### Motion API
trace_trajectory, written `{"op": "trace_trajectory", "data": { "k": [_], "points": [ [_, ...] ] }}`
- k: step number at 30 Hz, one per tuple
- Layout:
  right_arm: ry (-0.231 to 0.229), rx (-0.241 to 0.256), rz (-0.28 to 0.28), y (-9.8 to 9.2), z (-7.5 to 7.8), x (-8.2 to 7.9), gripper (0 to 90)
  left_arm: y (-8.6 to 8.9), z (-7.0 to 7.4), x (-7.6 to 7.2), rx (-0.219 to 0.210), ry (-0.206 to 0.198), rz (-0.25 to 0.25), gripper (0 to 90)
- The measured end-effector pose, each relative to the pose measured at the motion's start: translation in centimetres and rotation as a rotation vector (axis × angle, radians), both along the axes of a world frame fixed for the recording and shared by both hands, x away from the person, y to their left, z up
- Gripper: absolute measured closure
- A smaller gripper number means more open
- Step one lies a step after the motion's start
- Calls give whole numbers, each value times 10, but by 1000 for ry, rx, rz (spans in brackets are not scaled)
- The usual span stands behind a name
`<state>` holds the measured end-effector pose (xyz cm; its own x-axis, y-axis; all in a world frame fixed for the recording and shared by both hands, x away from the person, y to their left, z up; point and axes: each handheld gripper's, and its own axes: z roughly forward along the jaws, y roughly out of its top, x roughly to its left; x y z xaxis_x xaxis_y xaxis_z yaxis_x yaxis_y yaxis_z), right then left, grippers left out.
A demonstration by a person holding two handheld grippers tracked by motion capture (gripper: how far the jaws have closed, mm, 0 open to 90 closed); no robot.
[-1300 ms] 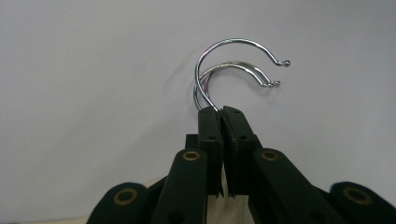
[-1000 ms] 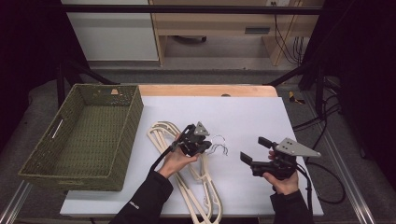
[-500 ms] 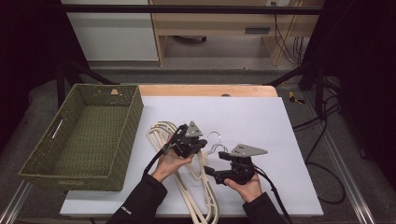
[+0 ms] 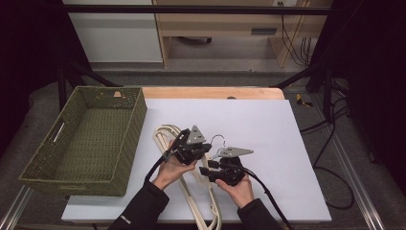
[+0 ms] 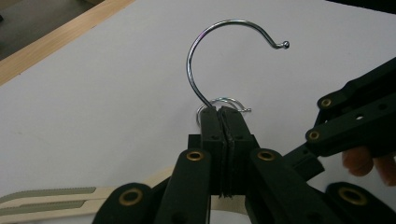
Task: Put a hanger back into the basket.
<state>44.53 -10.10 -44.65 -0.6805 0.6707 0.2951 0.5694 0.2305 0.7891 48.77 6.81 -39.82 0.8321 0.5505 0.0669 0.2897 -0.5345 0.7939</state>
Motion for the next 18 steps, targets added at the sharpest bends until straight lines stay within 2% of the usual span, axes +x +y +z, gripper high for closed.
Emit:
{"op": "trace_trajectory", "data": {
  "k": [4,6,8,9,10,11,12,13,14,15,16,18],
  "points": [
    [64,65,21,-1,-2,5,728,0,2,-2,8,-13,-8,885],
    [74,69,17,-1,-2,6,737,0,2,-4,16,-16,-7,884],
    [110,99,15,-2,-2,7,757,1,3,-5,10,-19,-10,881],
    [121,124,17,-4,-2,8,777,2,4,-7,-10,-20,-2,873],
    [121,124,17,-4,-2,8,777,3,6,-8,-17,-28,-3,873],
    [146,165,13,-7,-1,8,801,7,10,-10,-34,-32,-3,780],
    [146,165,13,-7,-1,8,801,7,10,-10,-34,-32,-3,752],
    [163,194,14,-9,0,8,819,9,13,-12,-38,-38,-2,726],
    [163,194,14,-9,0,8,819,12,16,-15,-38,-49,2,726],
    [168,216,15,-11,2,7,837,16,20,-18,-38,-63,14,630],
    [168,216,15,-11,2,7,837,19,23,-19,-41,-68,20,630],
    [176,234,17,-12,4,6,853,30,31,-24,-62,-87,47,533]
  ]
}}
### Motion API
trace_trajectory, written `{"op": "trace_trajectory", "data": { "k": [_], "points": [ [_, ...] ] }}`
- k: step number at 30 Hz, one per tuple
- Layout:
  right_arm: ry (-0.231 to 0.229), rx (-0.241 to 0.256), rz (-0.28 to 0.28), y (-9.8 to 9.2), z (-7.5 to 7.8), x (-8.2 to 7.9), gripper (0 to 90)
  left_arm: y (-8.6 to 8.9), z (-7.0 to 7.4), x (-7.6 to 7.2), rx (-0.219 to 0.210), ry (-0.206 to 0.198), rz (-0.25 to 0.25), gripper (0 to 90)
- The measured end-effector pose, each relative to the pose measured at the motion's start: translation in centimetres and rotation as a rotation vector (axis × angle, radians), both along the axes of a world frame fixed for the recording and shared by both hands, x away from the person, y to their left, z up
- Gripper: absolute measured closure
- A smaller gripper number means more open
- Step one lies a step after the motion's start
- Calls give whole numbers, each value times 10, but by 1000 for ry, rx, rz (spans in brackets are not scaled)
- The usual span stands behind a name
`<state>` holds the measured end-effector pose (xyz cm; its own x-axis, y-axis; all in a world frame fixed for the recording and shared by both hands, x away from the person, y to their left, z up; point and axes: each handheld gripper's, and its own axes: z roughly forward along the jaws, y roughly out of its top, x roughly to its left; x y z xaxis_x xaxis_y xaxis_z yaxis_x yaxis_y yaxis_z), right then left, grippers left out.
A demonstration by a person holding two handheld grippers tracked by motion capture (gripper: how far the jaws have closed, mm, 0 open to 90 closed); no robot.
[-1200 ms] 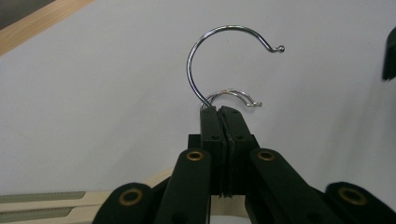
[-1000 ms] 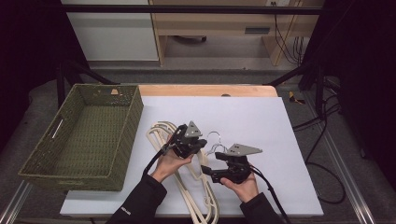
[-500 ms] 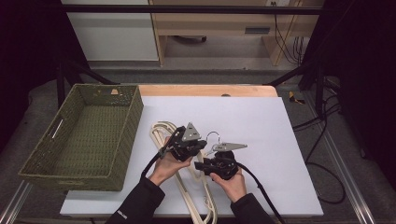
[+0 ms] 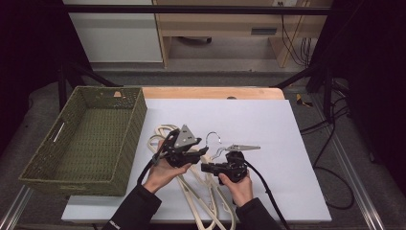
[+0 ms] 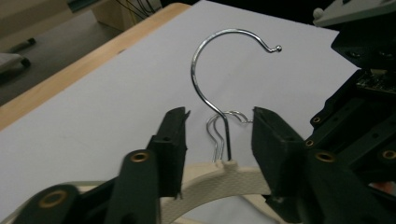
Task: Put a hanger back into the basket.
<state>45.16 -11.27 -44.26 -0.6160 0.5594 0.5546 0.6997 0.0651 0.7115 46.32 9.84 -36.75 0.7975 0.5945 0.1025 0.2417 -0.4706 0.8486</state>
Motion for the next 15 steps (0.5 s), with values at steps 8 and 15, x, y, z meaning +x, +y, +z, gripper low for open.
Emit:
{"op": "trace_trajectory", "data": {
  "k": [8,15],
  "points": [
    [-23,27,33,-6,11,-6,869,50,14,-20,-81,29,25,261],
    [-123,-39,143,-12,29,-13,869,69,-1,-36,-65,63,-9,168]
  ]
}}
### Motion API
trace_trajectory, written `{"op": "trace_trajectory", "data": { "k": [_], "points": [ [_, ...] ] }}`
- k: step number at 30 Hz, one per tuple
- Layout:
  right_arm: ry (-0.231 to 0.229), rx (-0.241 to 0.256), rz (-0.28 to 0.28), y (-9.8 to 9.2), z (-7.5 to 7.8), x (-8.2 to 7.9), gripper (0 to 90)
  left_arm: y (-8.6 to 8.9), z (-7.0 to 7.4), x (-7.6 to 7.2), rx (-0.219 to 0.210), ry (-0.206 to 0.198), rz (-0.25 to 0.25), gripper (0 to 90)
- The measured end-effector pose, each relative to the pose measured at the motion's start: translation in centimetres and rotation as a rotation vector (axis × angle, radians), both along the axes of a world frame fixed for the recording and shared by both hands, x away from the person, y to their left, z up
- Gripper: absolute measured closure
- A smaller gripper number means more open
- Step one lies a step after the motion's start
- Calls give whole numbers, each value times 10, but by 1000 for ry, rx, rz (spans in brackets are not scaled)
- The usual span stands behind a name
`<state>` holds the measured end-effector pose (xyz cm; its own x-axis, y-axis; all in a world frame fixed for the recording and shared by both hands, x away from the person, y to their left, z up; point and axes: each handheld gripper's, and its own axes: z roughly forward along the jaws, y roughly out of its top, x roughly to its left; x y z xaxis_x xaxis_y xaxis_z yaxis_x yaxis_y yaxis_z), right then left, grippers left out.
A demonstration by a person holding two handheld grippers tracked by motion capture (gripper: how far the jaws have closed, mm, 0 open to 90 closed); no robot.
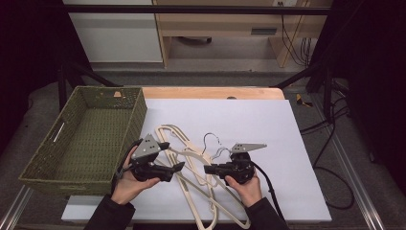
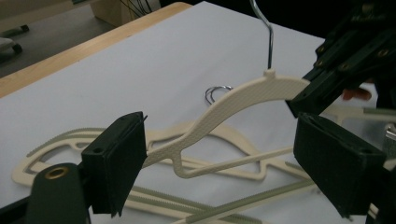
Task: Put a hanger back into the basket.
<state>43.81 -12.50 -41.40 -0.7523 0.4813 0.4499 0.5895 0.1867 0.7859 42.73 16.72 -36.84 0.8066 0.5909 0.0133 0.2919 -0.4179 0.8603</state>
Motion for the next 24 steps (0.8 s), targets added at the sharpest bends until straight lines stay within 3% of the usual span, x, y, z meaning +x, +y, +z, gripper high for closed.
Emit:
{"op": "trace_trajectory", "data": {
  "k": [4,8,11,12,18,24],
  "points": [
    [-30,-28,68,0,7,-7,869,-6,-3,0,20,28,-43,160],
    [-45,-35,123,2,8,-11,870,-16,-7,-1,66,46,-97,218],
    [-52,-61,161,7,9,-15,870,-22,-11,-3,109,46,-124,350],
    [-52,-61,161,7,9,-15,870,-24,-12,-3,122,50,-131,350],
    [-78,-80,213,12,11,-18,870,-25,-15,-3,164,72,-179,581],
    [-75,-94,232,11,12,-18,869,-24,-15,-2,201,93,-202,650]
  ]
}}
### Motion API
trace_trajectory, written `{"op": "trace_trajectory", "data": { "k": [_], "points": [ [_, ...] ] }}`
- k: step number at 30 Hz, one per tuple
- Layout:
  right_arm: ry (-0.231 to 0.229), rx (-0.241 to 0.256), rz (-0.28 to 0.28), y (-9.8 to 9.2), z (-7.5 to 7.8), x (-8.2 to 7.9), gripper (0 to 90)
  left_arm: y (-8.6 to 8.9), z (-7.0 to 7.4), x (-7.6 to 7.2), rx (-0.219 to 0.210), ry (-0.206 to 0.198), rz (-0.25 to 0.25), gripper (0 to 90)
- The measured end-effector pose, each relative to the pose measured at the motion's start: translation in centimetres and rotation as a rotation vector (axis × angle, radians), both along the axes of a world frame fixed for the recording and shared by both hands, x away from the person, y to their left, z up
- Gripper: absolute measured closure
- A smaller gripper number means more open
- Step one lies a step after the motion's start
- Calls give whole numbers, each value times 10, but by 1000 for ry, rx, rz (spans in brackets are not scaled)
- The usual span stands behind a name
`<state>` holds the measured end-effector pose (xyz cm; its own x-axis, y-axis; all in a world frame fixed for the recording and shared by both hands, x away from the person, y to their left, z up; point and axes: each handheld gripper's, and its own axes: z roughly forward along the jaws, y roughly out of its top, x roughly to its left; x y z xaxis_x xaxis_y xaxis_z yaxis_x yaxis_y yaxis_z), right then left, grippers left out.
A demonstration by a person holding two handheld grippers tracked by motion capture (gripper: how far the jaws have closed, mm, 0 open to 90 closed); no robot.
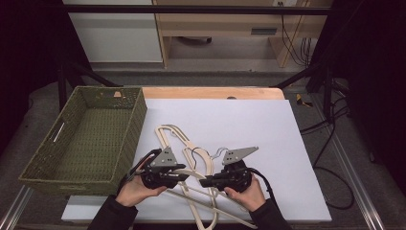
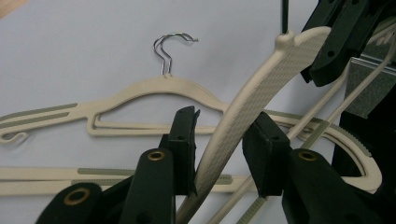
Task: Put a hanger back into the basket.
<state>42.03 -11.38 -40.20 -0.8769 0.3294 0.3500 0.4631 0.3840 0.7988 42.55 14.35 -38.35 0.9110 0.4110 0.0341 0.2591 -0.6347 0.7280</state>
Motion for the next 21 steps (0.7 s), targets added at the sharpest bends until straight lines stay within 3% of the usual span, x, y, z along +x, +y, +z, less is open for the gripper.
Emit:
{"op": "trace_trajectory", "data": {
  "k": [3,6,9,11,13,14,18,20,21],
  "points": [
    [-5,-5,-1,0,0,0,866,-1,1,-1,18,-9,0,665],
    [-43,-32,-39,0,3,-1,826,-1,4,-2,44,-17,-14,707],
    [-74,-44,-69,-2,4,-1,799,-1,5,-4,14,2,-16,735],
    [-94,-40,-86,-4,5,-1,766,-1,7,-5,18,0,-23,757],
    [-143,-36,-122,-5,6,-2,701,-1,9,-6,-10,20,-17,785],
    [-143,-36,-122,-5,6,-2,701,-2,9,-7,-24,24,-15,785],
    [-198,-26,-172,-7,7,-2,577,-4,10,-11,-69,57,-39,841],
    [-193,-21,-177,-7,7,-2,538,-5,11,-13,-78,57,-42,847],
    [-216,-22,-191,-8,8,-3,495,-6,11,-14,-85,55,-41,857]
  ]
}}
